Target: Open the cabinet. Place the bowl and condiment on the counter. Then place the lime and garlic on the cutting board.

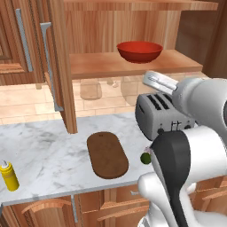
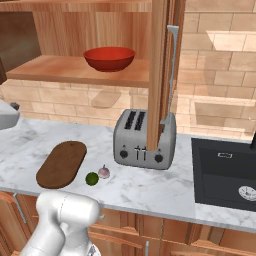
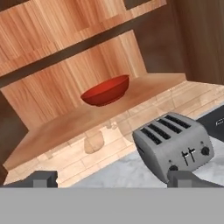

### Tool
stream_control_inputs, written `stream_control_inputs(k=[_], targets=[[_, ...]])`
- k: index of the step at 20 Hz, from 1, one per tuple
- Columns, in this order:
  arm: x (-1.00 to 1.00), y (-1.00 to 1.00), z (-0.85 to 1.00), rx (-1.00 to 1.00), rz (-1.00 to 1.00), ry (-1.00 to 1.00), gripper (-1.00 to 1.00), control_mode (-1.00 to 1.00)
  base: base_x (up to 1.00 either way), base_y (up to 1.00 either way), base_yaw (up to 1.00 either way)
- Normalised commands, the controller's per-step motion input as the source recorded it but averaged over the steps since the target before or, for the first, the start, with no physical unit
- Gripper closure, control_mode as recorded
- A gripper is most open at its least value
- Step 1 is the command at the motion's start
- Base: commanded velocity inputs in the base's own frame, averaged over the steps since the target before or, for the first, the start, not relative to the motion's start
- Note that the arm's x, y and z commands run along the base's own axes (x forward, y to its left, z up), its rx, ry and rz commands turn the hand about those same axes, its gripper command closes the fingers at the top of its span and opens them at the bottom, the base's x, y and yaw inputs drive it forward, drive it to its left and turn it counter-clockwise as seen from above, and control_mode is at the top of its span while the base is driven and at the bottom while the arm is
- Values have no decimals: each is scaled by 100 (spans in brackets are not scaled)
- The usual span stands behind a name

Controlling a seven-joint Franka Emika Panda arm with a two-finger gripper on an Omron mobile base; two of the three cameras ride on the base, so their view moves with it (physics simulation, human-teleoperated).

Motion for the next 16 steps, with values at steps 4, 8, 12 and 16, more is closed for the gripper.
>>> stream_control_inputs(k=[4,8,12,16], targets=[[25,0,8,-1,-13,-1,-100,-100,0,0,0],[5,-10,22,0,-12,-4,-100,-100,0,0,0],[0,-23,21,0,-6,-6,-100,-100,0,0,0],[7,-25,2,2,0,-9,-100,-100,0,0,0]])
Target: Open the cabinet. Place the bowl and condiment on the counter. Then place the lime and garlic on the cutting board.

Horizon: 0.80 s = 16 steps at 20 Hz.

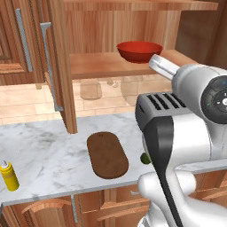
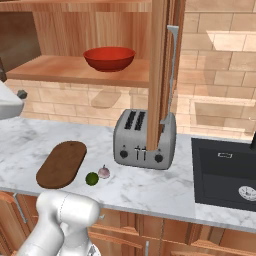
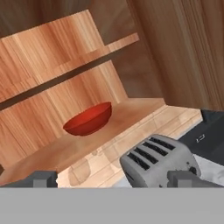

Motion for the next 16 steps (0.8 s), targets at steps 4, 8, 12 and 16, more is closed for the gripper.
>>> stream_control_inputs(k=[4,8,12,16], targets=[[1,-29,0,5,0,-12,-100,-100,0,0,0],[1,-16,0,7,0,-18,-100,-100,0,0,0],[9,-3,0,10,1,-12,-100,-100,0,0,0],[8,-9,0,5,1,-2,-100,-100,0,0,0]])
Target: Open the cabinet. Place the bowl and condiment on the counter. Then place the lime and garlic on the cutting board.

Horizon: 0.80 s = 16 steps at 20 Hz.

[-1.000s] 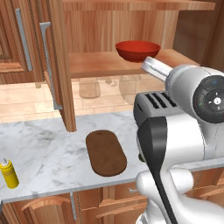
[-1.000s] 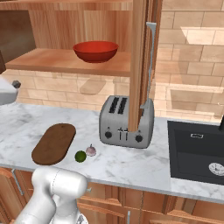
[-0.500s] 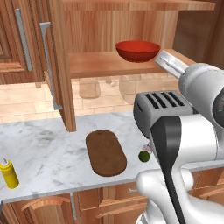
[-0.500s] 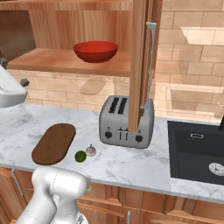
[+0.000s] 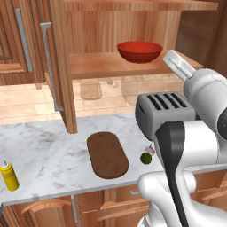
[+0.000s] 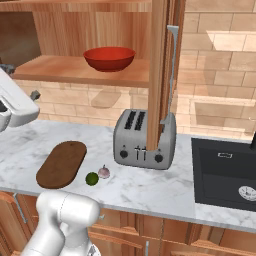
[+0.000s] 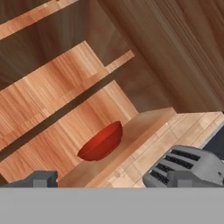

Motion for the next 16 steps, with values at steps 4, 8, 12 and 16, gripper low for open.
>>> stream_control_inputs(k=[4,8,12,16], targets=[[8,-3,1,4,1,0,-100,-100,0,0,0],[1,-5,26,14,2,5,-100,-100,0,0,0],[2,-14,26,17,7,8,-100,-100,0,0,0],[5,-15,16,19,9,8,-100,-100,0,0,0]])
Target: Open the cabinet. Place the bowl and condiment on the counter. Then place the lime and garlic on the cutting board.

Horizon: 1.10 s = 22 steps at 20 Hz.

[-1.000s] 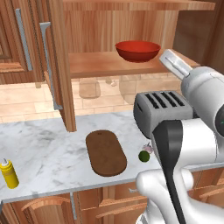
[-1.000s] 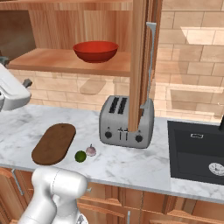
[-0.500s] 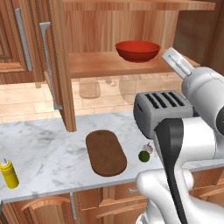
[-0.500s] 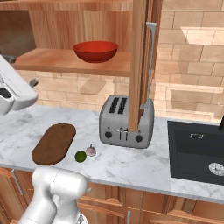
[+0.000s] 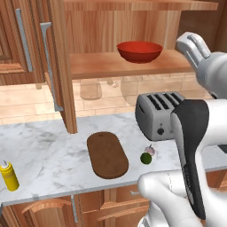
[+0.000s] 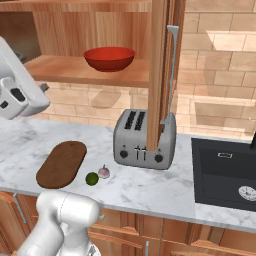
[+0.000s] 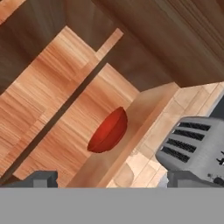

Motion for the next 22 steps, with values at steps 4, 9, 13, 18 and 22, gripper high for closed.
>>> stream_control_inputs(k=[4,9,13,18,22], targets=[[8,-19,7,18,10,12,-100,-100,0,0,0],[12,-25,0,15,11,16,-100,-100,0,0,0],[13,-15,0,12,12,16,-100,-100,0,0,0],[19,-2,-1,8,11,15,-100,-100,0,0,0],[35,0,-11,4,9,15,-100,-100,0,0,0]])
